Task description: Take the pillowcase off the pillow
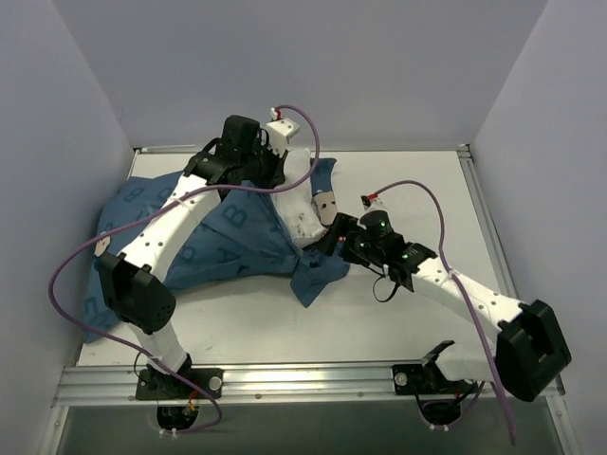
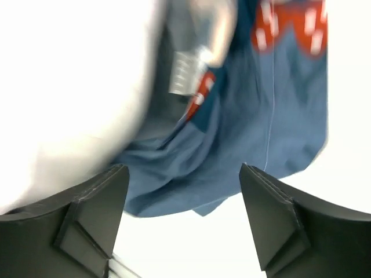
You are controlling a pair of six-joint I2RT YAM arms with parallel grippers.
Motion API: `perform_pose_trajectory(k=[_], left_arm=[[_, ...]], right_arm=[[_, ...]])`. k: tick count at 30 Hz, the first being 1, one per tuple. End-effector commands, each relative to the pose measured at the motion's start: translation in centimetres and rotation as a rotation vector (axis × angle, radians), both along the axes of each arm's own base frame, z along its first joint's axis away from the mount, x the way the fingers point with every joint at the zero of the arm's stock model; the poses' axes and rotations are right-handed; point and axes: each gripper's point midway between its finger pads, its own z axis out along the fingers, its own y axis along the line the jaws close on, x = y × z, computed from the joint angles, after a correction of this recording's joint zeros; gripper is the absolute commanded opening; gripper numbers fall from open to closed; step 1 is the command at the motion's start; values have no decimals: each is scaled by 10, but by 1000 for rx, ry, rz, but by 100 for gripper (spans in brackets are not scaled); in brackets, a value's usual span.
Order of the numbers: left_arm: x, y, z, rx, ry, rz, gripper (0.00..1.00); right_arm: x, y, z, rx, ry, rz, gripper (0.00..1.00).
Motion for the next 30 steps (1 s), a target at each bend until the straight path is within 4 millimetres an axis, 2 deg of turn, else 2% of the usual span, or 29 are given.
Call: perform_pose_trajectory(k=[1,3,6,9,11,14,18,19,22,27,28,30], left_arm=[[1,-12,45,-89,-140,-24,2],[-3,-19,44,-97,-130,-46,2],[-4,-23,48,-102,-134,-56,2],[-7,-25,51,-104,-136,-66,2],[-8,-25,53,-106,-139,-68,2],[-10,-24,52,-104,-139,-68,2],[-13,-26,50,-105,-131,-79,2],[-14,-27,50,-106,-130,-82,2],[-16,-30,50,-112,-127,-97,2],[-20,-38,54,-131,-119,-120,2],[-22,-40,54,-133,-116,-126,2],[-22,-42,56,-133,-117,-128,2]], right_arm=[[13,-13,70,-25,-217,31,80],[5,-10,94,15,-297,99,85],[-5,0,105,51,-349,199,86],[3,11,124,105,-408,211,87],[11,21,121,119,-397,219,96],[22,35,116,149,-382,220,100],[34,53,123,195,-422,234,100],[39,56,117,189,-411,227,100],[47,65,118,219,-423,224,100],[53,86,103,267,-419,245,100],[55,92,92,266,-395,250,100],[56,99,94,308,-396,254,100]])
